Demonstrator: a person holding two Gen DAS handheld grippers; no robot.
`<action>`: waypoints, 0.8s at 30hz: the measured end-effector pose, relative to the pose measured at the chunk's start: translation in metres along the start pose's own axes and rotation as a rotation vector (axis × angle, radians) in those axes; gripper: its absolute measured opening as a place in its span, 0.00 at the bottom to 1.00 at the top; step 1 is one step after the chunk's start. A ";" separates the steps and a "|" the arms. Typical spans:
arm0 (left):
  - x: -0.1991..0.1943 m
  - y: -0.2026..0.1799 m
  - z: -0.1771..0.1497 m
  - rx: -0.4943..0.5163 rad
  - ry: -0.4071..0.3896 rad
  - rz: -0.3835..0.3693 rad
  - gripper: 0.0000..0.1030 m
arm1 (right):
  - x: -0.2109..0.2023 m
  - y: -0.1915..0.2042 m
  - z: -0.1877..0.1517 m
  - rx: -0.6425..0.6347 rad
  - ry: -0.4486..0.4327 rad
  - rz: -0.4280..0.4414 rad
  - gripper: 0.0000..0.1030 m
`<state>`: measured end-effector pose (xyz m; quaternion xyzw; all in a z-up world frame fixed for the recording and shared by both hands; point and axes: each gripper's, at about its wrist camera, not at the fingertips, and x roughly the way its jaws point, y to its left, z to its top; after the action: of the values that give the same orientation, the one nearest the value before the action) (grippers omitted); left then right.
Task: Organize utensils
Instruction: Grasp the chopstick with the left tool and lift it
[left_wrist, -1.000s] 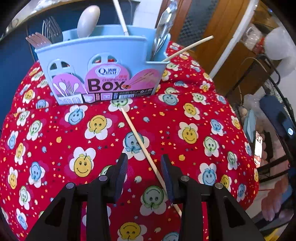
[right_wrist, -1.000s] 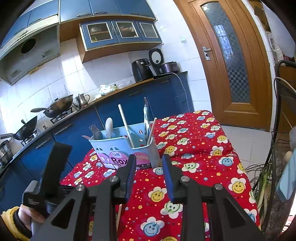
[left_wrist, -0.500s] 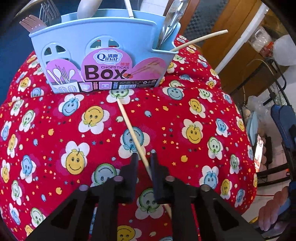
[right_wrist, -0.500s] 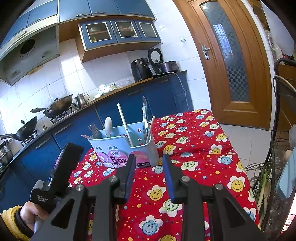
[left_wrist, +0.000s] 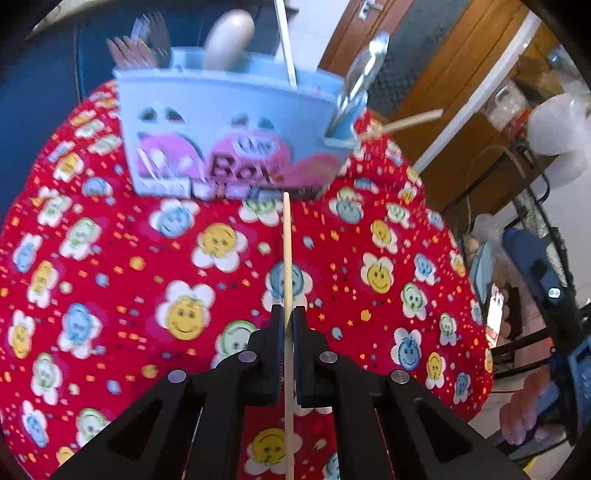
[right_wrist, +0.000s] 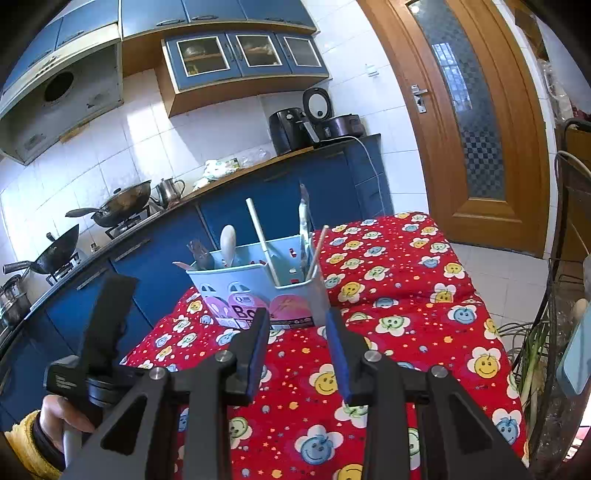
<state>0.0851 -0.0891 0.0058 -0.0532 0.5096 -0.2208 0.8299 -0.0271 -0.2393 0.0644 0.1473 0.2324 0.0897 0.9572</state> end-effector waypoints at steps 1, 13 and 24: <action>-0.006 0.002 0.001 0.002 -0.019 0.001 0.04 | 0.001 0.002 0.002 -0.003 0.003 0.001 0.33; -0.084 0.026 0.044 0.033 -0.307 0.027 0.04 | 0.027 0.002 0.055 -0.005 0.024 0.005 0.34; -0.114 0.026 0.103 0.048 -0.559 -0.004 0.04 | 0.060 -0.003 0.082 0.046 0.059 0.027 0.34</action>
<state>0.1391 -0.0319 0.1407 -0.0937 0.2552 -0.2112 0.9389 0.0647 -0.2477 0.1076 0.1699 0.2604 0.1013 0.9450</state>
